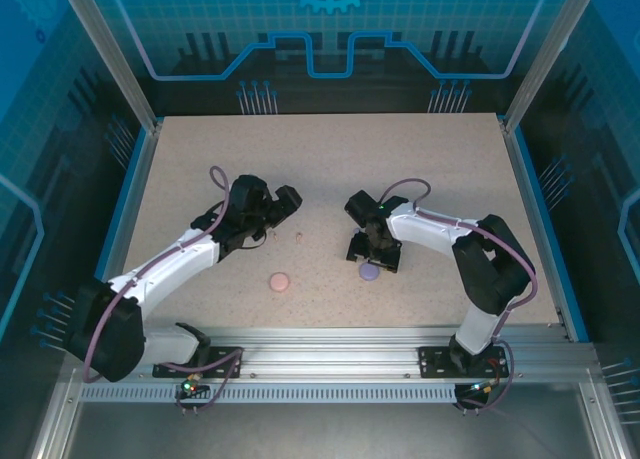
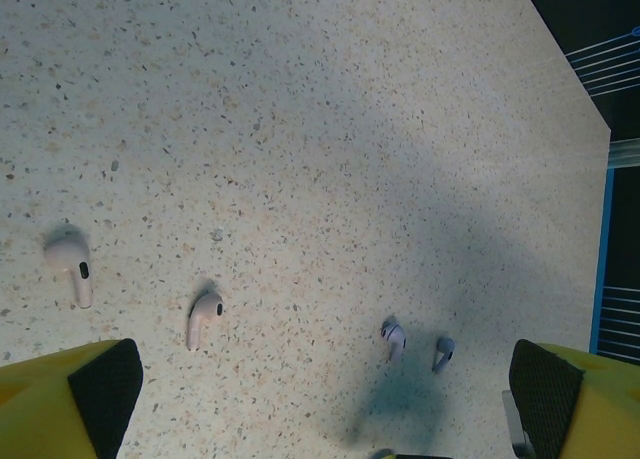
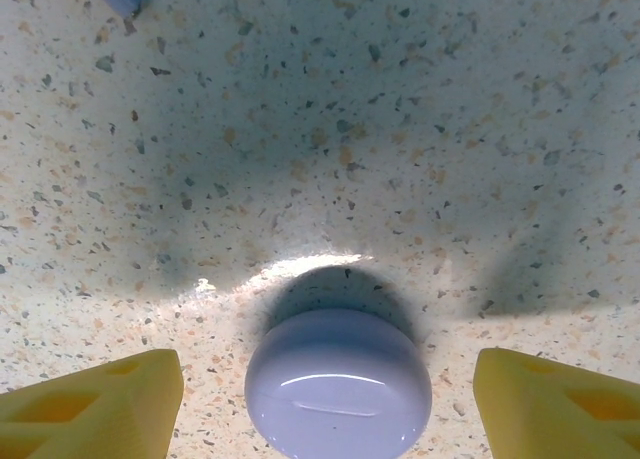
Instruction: Insert the wireless bluetooth earbuds into the charging case
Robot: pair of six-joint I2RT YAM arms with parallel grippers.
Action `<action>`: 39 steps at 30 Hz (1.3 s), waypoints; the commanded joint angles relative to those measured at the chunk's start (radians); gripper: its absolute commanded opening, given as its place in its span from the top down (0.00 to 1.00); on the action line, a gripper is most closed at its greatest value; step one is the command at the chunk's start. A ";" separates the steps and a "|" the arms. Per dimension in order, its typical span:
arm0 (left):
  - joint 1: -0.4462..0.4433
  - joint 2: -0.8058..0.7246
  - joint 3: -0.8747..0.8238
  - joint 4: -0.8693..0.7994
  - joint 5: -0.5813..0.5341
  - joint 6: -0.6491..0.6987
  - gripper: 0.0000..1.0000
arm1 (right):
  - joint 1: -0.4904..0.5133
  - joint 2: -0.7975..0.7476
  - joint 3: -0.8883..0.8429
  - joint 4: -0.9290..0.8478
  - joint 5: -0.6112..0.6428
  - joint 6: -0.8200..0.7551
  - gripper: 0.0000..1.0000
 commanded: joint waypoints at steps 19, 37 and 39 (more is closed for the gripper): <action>-0.009 0.010 0.007 0.033 0.019 -0.002 0.01 | 0.041 0.053 -0.021 -0.019 0.006 0.065 0.28; -0.009 0.021 -0.003 0.073 0.034 0.005 0.01 | 0.065 0.067 -0.007 -0.022 0.012 0.086 0.44; -0.009 0.022 -0.002 0.080 0.039 0.015 0.01 | 0.065 0.064 -0.005 -0.022 0.014 0.084 0.45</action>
